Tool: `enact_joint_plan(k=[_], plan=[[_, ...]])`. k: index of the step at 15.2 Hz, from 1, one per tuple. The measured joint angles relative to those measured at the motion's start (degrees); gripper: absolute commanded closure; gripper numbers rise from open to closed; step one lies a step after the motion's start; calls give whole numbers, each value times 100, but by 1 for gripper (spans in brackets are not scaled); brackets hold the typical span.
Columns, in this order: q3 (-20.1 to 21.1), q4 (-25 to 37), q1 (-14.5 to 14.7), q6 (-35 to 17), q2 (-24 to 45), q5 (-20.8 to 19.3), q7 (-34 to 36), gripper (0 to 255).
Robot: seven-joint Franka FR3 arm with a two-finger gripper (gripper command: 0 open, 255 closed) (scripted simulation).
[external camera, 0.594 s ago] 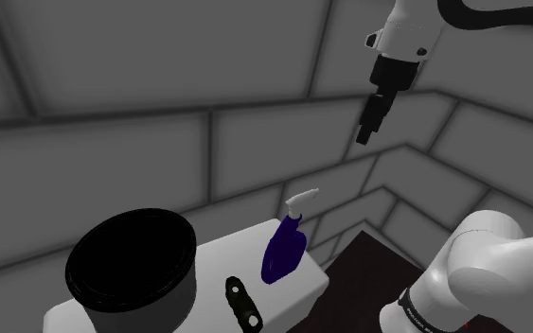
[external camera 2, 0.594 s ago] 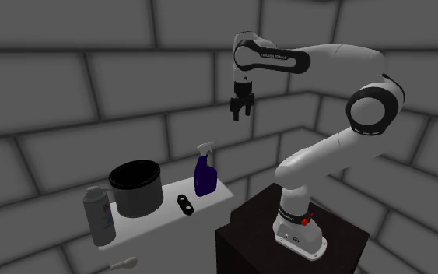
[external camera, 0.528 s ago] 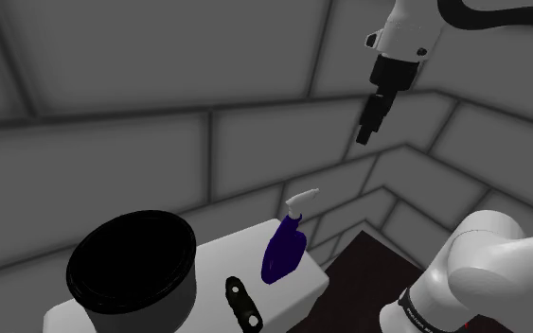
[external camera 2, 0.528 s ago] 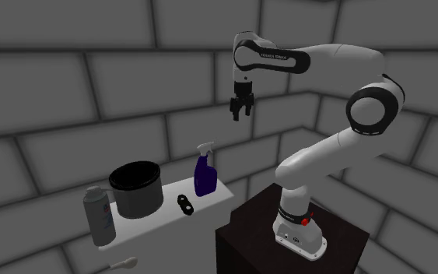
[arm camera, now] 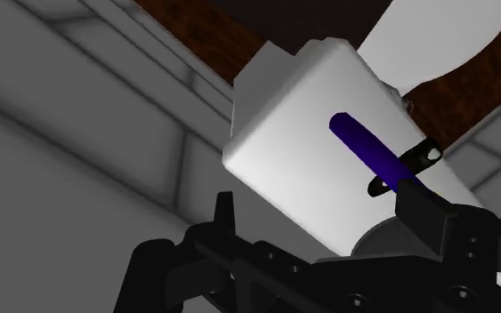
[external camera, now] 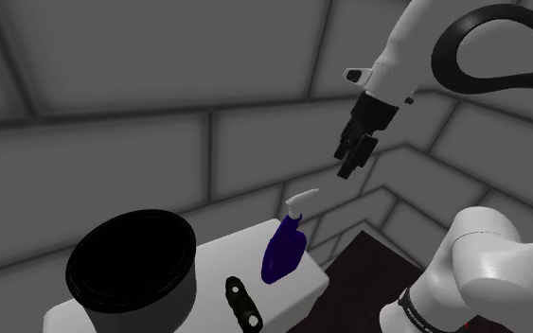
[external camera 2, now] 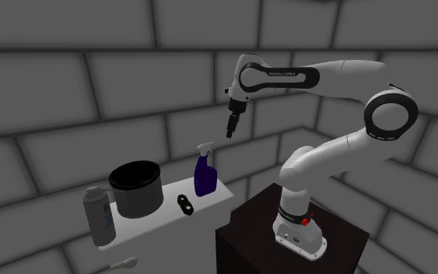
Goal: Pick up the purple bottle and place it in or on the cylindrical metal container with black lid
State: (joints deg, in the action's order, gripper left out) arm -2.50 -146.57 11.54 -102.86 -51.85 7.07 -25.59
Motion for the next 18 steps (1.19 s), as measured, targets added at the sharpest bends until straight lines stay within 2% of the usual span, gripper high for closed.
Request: enact_joint_plan(k=[4,9,11,14,18], plan=[[-347,-801,710,-1022,-216,384,-1226,0],[-891,-1699,1727,-2153,-416,871,-2909,0],[-1132,-1879,2179,-2576,-310,1062,-3562,0],[-1215,-2045,2486,-3026,-116,1233,-3876,0],[-1232,-2178,2707,-3484,161,1399,-3996,0]])
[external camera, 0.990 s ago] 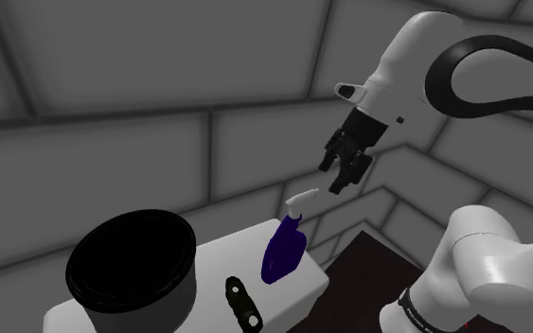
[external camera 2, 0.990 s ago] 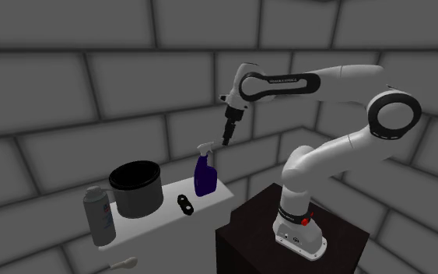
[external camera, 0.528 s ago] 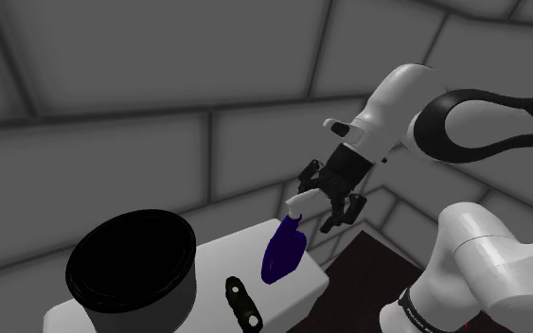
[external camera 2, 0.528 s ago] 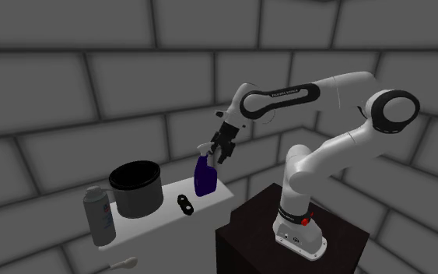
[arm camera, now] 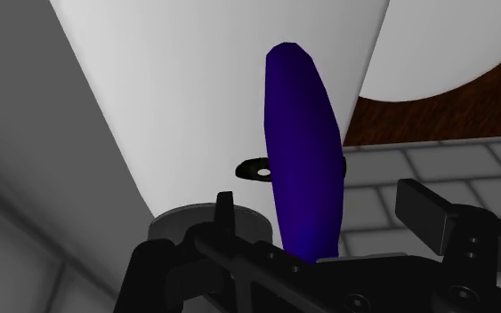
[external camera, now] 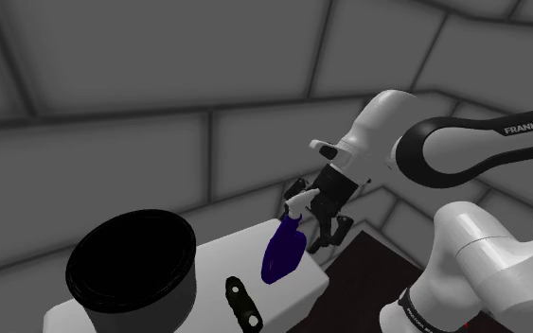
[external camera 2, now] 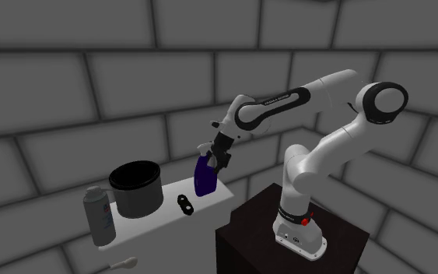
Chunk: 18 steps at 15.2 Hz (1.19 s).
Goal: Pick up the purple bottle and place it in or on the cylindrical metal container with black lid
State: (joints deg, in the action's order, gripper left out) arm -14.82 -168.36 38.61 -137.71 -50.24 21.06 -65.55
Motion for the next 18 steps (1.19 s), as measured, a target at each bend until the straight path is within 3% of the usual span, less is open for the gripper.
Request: enact_joint_plan(k=[7,8,18], plan=[[-4,-56,93,-201,120,75,-38,0],[-4,-57,94,-203,121,75,-39,255],[-4,-57,94,-204,121,75,-39,255]])
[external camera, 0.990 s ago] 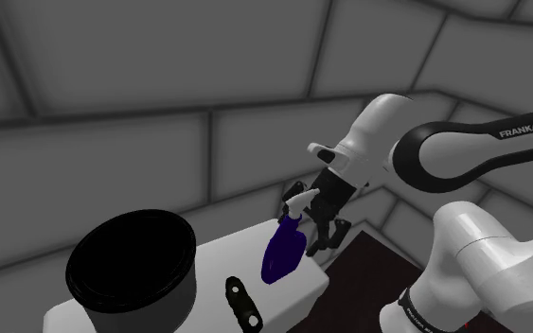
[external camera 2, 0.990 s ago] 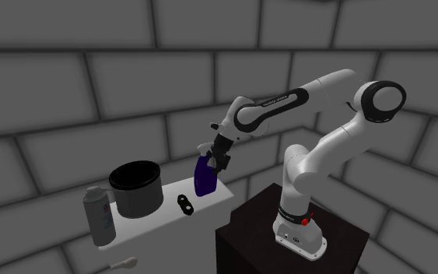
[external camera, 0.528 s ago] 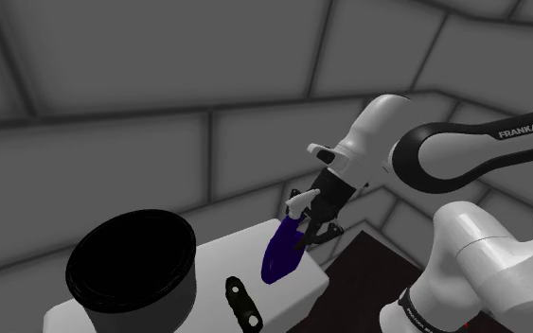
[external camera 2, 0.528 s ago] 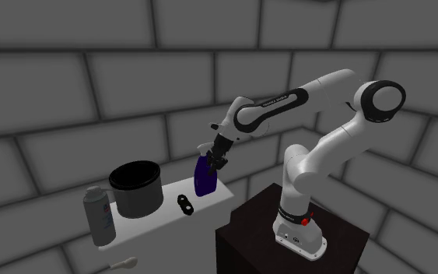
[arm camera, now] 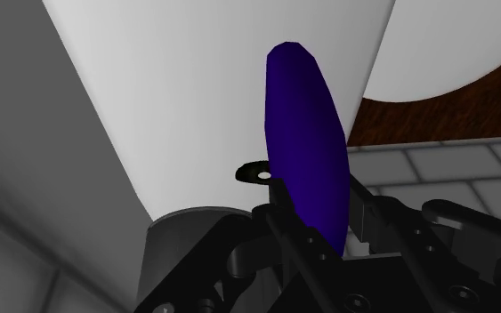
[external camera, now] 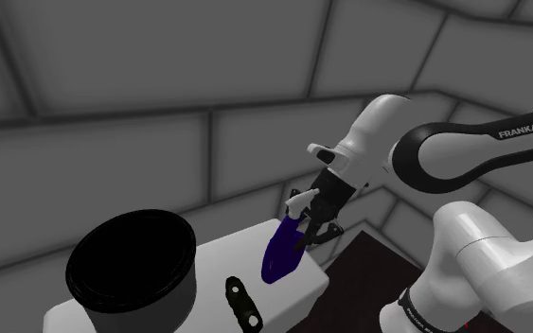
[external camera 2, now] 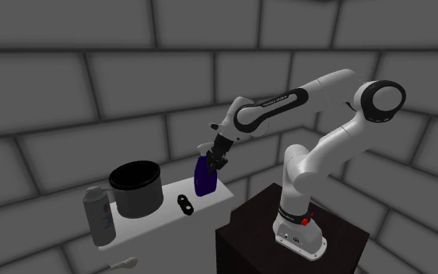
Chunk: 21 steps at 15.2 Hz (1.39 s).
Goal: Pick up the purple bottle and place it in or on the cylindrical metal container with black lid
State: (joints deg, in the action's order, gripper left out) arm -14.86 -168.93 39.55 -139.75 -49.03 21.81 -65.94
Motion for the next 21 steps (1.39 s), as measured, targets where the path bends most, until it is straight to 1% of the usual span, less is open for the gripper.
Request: enact_joint_plan(k=[3,10,21], plan=[[47,133,-35,178,-50,-42,92,255],[183,503,-174,798,-313,-188,379,255],[316,1243,-247,1634,-451,-324,752,255]])
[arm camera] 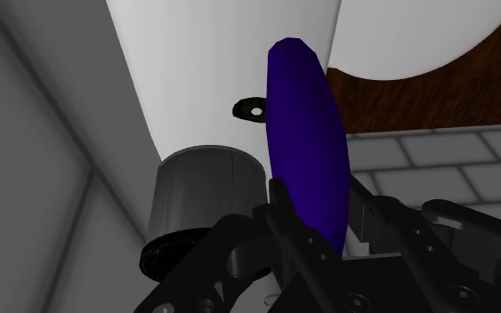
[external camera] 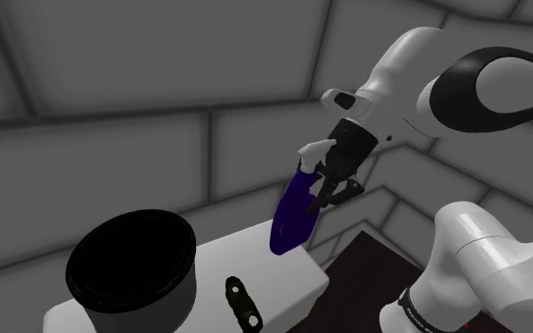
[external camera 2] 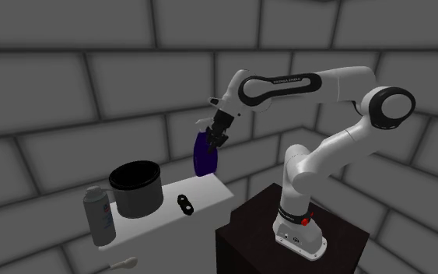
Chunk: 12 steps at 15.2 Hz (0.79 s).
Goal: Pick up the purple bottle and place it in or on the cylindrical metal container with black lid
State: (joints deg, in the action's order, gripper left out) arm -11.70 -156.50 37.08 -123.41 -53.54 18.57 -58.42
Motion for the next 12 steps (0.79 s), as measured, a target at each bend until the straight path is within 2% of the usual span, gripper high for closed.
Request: enact_joint_plan(k=[12], plan=[[92,917,6,807,55,-85,350,255]])
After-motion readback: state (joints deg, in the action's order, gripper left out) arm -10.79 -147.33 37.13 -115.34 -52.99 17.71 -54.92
